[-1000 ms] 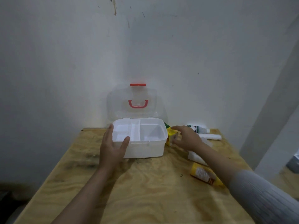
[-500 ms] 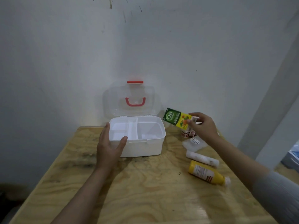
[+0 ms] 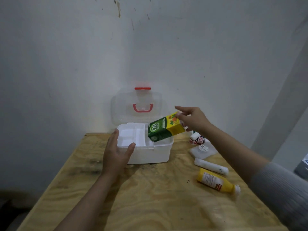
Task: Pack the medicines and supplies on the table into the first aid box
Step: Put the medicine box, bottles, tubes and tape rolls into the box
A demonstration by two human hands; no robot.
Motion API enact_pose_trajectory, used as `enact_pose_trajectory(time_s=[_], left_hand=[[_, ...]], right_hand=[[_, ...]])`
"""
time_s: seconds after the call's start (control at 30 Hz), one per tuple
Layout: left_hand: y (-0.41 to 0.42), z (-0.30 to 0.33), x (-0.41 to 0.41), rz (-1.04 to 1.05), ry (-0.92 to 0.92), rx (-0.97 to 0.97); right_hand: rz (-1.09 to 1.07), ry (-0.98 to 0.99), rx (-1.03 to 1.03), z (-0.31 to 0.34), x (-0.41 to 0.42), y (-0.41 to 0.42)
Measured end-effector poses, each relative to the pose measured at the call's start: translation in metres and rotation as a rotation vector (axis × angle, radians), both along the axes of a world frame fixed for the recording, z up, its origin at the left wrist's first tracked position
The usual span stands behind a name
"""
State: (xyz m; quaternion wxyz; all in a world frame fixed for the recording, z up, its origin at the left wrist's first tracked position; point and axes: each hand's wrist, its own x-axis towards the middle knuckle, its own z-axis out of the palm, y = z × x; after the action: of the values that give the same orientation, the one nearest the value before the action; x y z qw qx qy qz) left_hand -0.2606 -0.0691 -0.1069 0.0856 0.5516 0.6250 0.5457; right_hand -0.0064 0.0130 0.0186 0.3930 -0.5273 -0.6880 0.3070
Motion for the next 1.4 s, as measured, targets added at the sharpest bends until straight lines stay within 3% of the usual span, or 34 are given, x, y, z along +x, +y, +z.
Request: enact_pose_trajectory(time_s=[0.23,0.8,0.97,1.07,1.2,1.4], left_hand=[[0.006,0.011,-0.016,0.036,0.358,-0.121],[0.006,0.006,-0.018,-0.002,0.233,-0.056],[0.008,0.005,-0.017,0.009,0.238,-0.068],[0.007,0.006,-0.017,0.012,0.241,-0.079],[0.008,0.007,-0.017,0.016,0.246,-0.095],[0.007,0.011,-0.022,-0.007,0.261,-0.137]], right_hand=[[0.135,-0.323,0.02,-0.019,-0.029,0.005],[0.3,-0.994,0.137,-0.024,-0.064,0.028],[0.23,-1.28,0.239,-0.04,-0.097,0.031],[0.172,-1.396,0.188,-0.043,-0.106,0.036],[0.158,-1.315,0.099,-0.046,-0.097,0.042],[0.267,-0.588,0.097,-0.016,-0.043,0.023]])
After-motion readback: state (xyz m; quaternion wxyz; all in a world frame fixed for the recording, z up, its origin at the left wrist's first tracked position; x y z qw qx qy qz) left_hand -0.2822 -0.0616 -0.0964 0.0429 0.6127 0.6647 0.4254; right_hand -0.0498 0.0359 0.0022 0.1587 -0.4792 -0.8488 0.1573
